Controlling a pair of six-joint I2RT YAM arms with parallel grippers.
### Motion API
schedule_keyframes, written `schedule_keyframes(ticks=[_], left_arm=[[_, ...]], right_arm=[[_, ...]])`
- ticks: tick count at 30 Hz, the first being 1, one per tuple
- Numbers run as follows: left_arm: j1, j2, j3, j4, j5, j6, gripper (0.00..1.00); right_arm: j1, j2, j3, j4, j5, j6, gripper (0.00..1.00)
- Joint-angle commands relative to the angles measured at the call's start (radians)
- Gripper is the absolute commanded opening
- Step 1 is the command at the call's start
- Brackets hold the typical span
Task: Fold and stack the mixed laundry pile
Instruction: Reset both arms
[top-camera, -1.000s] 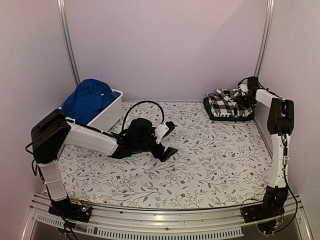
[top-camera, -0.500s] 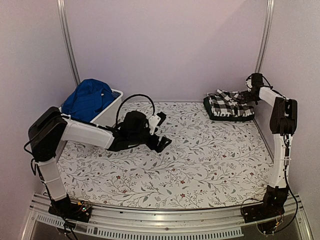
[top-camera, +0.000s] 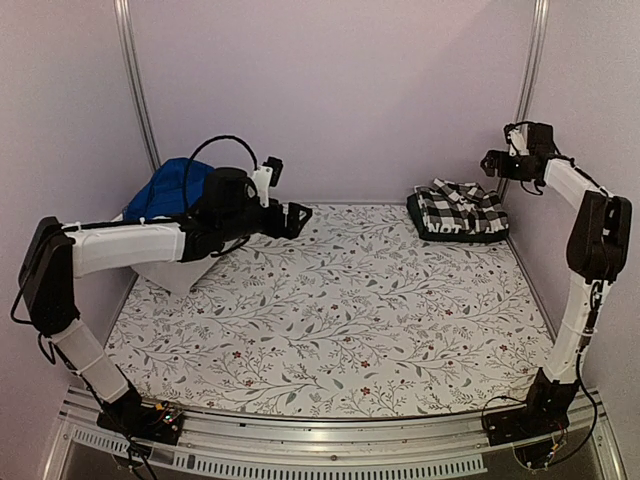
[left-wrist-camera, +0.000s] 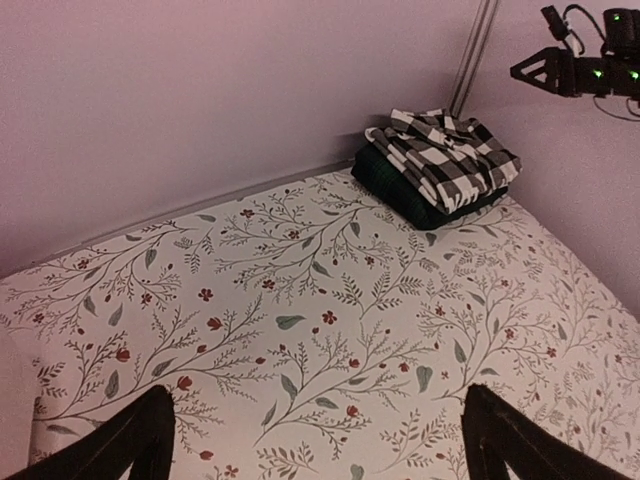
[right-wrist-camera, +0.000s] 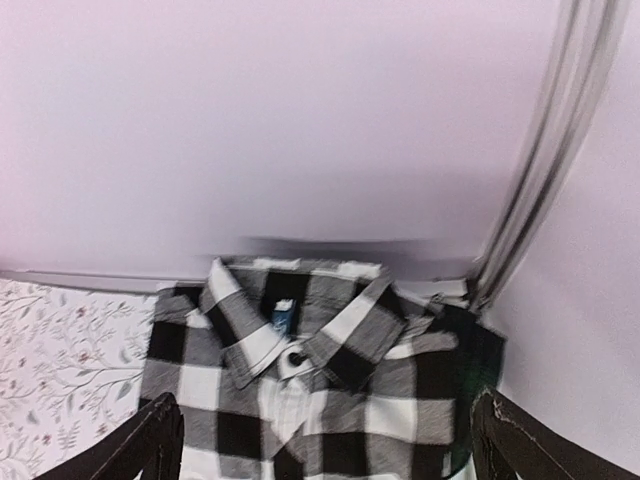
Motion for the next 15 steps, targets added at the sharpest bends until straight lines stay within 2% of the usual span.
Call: schedule_keyframes(ticks=[1,6,11,15], left_arm=[[0.05,-0.071,0.093,-0.113,0.03,-0.05,1.0],[0.086,-0.092,0.124,-0.182,0.009,-0.055,1.0],[0.082,-0.091,0.026,-0.176,0.025,-0.122,1.0],[0.054,-0.062,-0.07,-0.154,0.041,-0.185,1.0]], right_arm=[[0.057,-0.139,-0.253,0.143,-0.305,0.166,0.99],[0.17,-0.316,-0.51,0.283,-0.375,0.236,0.99],[0.271,-0.431,-0.755,0.415,-0.455,0.302,0.99],[0.397,-0.462,-0.874,0.443,-0.421,0.309,0.99]])
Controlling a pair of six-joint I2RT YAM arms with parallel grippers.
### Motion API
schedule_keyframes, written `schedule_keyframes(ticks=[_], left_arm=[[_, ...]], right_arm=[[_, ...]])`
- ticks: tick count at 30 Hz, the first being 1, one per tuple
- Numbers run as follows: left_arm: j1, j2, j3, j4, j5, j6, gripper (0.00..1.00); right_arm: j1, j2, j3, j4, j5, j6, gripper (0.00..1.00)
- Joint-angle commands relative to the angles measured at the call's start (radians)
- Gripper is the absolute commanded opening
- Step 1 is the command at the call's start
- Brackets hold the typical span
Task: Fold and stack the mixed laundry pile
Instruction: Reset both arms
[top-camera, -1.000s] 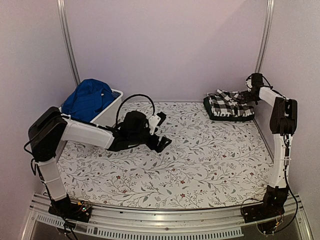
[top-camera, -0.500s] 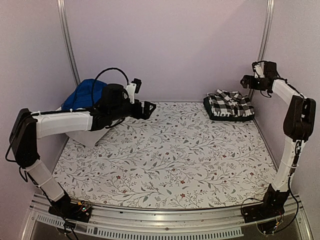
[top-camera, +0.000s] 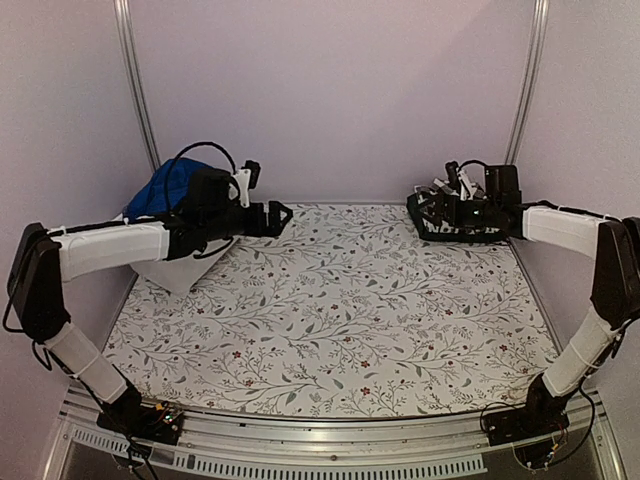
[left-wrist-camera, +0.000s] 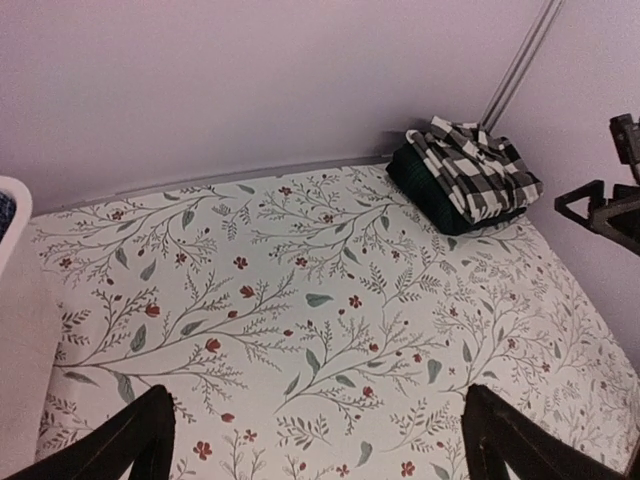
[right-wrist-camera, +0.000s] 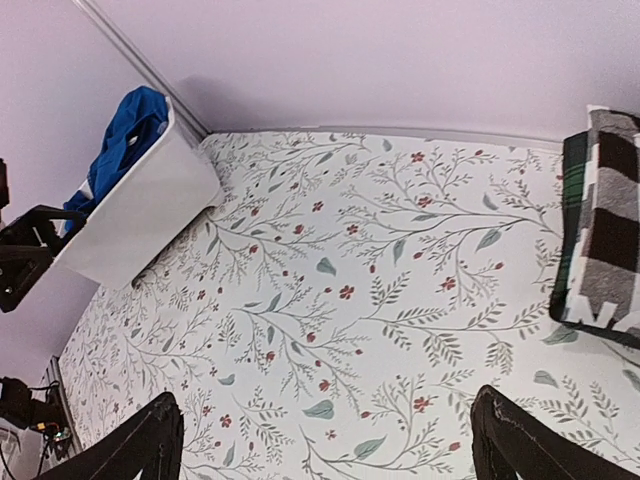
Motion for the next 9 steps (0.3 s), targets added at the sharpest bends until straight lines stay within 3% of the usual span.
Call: schedule_keyframes(ticks=[1,9], left_arm=[[-0.034,0.037,-0.095,-0.034,0.007,-0.086,1.0],[-0.057,0.02,-0.102,-0.05,-0.077,-0.094,1.0]], right_arm=[[0.113,-0.033,-0.114,0.098,-0.008,0.043,0.99],[0.167,-0.013,-0.16,0.158,0.001,0.076,0.99]])
